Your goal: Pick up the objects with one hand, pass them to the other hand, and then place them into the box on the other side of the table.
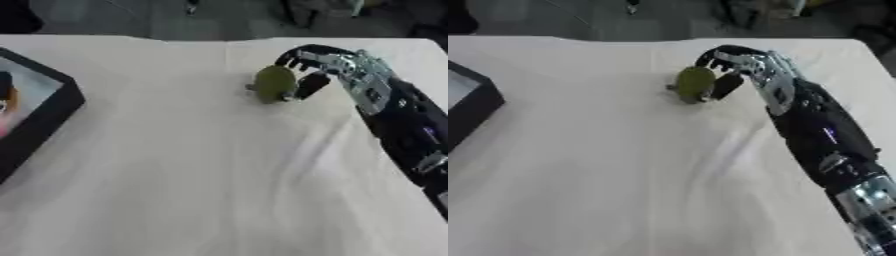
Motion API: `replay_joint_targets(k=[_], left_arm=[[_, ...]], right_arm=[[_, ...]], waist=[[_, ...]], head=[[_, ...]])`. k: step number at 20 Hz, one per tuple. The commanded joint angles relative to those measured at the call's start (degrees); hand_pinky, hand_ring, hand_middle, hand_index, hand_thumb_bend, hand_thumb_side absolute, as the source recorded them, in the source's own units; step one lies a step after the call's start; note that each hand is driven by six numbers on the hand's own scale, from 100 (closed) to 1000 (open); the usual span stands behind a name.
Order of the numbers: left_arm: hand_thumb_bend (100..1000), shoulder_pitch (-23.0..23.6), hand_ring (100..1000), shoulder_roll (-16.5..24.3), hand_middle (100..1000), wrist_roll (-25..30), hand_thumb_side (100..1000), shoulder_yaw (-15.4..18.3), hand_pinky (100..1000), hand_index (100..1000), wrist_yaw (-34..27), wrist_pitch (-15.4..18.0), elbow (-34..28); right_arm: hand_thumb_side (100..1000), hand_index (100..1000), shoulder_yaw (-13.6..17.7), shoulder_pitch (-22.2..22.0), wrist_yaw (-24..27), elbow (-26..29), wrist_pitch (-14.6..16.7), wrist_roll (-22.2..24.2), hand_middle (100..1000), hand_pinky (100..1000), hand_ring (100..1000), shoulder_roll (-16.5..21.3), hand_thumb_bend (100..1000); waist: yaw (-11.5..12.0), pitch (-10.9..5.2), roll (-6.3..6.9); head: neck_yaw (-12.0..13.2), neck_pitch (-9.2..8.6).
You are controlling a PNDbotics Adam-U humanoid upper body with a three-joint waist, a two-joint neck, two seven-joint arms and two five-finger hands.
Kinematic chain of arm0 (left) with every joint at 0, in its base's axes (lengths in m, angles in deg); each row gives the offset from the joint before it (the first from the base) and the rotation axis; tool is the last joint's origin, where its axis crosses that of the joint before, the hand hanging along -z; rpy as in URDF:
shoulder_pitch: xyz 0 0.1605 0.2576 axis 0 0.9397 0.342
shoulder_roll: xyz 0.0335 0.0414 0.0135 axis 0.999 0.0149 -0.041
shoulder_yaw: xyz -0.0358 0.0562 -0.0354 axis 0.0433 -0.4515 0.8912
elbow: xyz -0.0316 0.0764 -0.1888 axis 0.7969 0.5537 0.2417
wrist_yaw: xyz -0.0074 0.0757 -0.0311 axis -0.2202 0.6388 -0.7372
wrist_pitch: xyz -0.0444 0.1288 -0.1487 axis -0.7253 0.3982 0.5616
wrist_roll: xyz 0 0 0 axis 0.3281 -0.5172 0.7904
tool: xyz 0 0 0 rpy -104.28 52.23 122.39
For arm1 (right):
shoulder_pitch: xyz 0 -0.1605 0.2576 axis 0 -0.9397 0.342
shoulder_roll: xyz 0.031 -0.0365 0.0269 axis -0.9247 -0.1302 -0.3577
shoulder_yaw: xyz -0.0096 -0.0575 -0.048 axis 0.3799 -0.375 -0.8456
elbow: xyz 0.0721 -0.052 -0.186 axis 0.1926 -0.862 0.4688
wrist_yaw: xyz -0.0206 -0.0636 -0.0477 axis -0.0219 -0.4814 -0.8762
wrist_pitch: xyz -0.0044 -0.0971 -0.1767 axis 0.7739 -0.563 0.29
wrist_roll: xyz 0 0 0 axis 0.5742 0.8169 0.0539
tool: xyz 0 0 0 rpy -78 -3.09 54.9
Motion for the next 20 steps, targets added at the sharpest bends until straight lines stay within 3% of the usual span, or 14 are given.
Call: replay_joint_targets(k=[1,7,12,15,20], left_arm=[[444,-0.92,826,0.33,711,0.13,485,0.15,701,766,0.05,0.03,-1.19],[443,-0.9,826,0.16,710,0.19,486,0.14,701,764,0.1,-0.05,-1.12],[442,-0.81,826,0.01,710,0.18,487,0.17,701,763,0.11,-0.04,-1.14],[442,-0.74,826,-0.04,712,0.18,487,0.2,701,764,0.08,-0.02,-1.16],[442,-0.49,826,-0.01,712,0.29,488,0.29,702,764,0.19,-0.1,-1.11]], right_arm=[[248,875,0.94,1.56,-1.63,-1.18,-0.17,-1.2,865,861,892,0.24,552],[237,855,1.2,1.74,-2.1,-2.96,0.68,-3.36,819,855,870,-0.74,530],[179,787,1.13,1.43,0.6,-2.69,0.3,-4.69,724,836,825,-0.78,280],[105,676,1.02,1.27,1.88,-1.82,-0.55,-6.82,599,803,760,-0.51,113],[100,578,0.76,0.88,5.32,1.57,-1.93,-11.64,507,781,714,0.53,100]], waist=[[0.05,-0.19,0.72],[0.07,0.03,0.89],[-0.03,-0.01,0.89],[-0.19,-0.15,0.94],[-0.61,-0.56,1.12]], head=[[-0.58,-0.38],[-0.49,-0.46],[-0.24,-0.49],[-0.05,-0.42],[0.33,-0.26]])
